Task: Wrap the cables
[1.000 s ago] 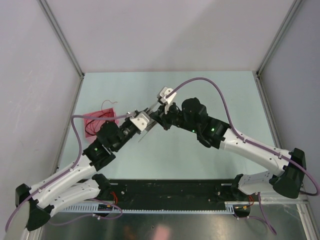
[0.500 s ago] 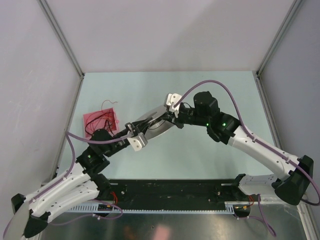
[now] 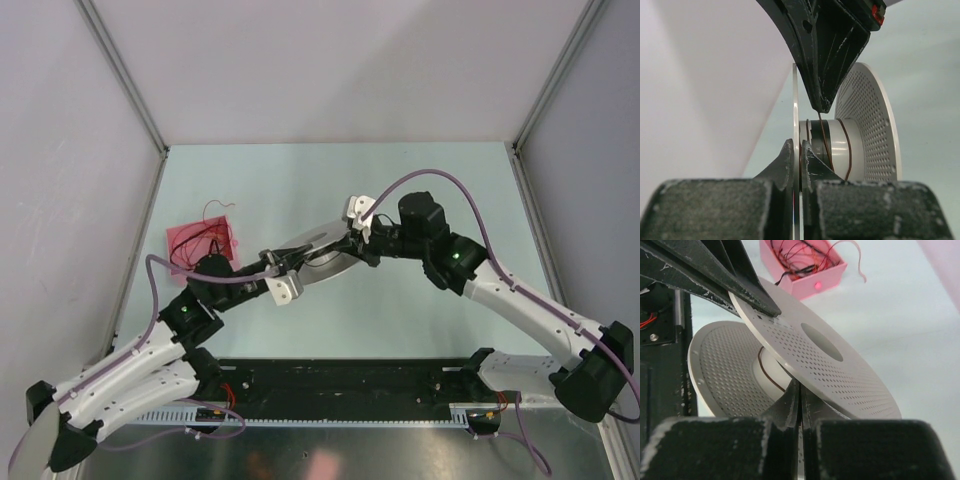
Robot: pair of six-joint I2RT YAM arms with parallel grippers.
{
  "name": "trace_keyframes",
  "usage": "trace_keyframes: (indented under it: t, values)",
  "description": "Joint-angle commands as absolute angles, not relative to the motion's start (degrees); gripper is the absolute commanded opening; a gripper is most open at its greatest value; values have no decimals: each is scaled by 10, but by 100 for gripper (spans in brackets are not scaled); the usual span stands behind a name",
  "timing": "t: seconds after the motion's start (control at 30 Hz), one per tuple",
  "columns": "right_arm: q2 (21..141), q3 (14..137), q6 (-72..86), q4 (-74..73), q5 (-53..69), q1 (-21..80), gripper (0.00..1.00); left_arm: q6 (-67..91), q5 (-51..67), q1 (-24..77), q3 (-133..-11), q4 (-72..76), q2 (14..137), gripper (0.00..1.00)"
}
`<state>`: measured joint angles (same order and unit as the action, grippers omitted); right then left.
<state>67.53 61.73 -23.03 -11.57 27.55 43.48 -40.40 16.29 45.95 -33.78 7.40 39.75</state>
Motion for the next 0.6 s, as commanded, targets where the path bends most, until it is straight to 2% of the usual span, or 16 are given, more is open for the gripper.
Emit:
trace_keyframes:
  t: [0.0,0.27,0.57]
  values:
    - [634,588,-181,-72,270,405,0,-389,206,455,-328,35,417,0]
    - [619,521,-167,-67,347,368,0,-361,297,437,-331,32,493,0]
    - [670,473,-188,-28,413,286,0,-400,362,395,-350,24,597,0]
